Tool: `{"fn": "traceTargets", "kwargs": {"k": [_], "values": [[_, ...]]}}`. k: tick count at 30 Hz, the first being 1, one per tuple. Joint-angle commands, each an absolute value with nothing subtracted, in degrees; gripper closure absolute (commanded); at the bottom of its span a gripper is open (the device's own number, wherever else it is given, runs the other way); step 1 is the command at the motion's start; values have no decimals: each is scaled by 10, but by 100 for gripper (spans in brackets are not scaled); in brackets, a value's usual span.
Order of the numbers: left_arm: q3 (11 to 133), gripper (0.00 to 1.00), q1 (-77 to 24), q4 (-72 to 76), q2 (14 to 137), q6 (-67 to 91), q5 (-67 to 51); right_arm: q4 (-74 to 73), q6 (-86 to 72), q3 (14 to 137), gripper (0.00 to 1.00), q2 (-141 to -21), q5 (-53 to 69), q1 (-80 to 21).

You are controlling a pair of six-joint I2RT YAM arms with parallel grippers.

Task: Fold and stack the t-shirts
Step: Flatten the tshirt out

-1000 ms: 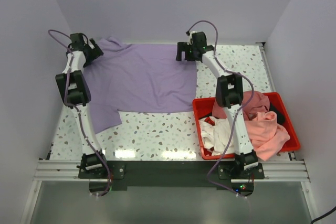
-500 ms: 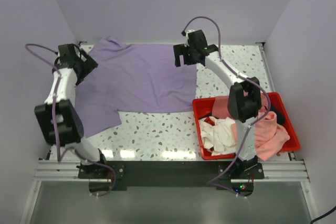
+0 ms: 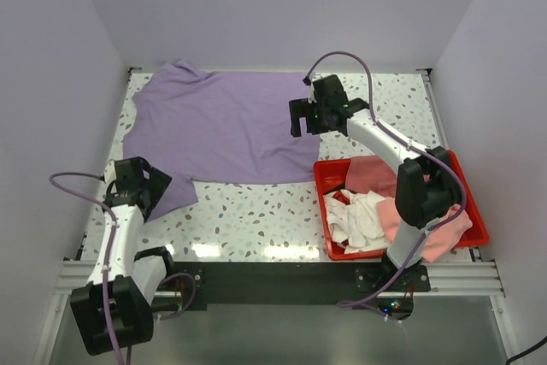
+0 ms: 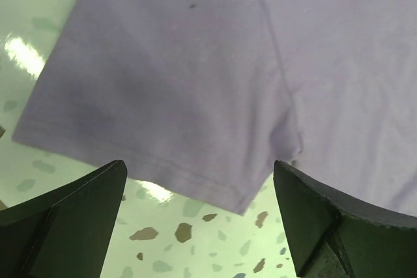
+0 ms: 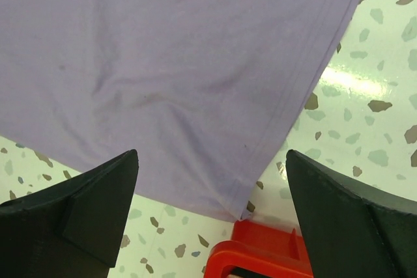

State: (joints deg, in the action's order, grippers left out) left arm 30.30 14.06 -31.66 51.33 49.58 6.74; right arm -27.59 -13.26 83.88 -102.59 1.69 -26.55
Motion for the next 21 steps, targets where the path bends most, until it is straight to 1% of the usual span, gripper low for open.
{"fn": "traceTargets", "kwargs": {"k": [1,5,11,13,17,18,20,21], "values": [[281,0,139,-325,531,533,87,-258,-142,831,1,-991,29,-268],[295,0,140,-342,604,541,106,-261,-138,824,1,-983,18,-269],[297,0,140,-348,636,548,162,-260,-133,824,1,-990,18,-269],[289,2,141,-343,642,548,172,-265,-133,827,1,-996,15,-269],[282,13,147,-322,659,548,170,-275,-130,833,1,-999,10,-269],[283,19,148,-310,667,548,171,-274,-130,831,1,-998,11,-268],[287,25,149,-296,676,548,176,-275,-128,829,1,-995,10,-269],[291,30,149,-292,685,548,176,-274,-128,826,1,-993,10,-269]]}}
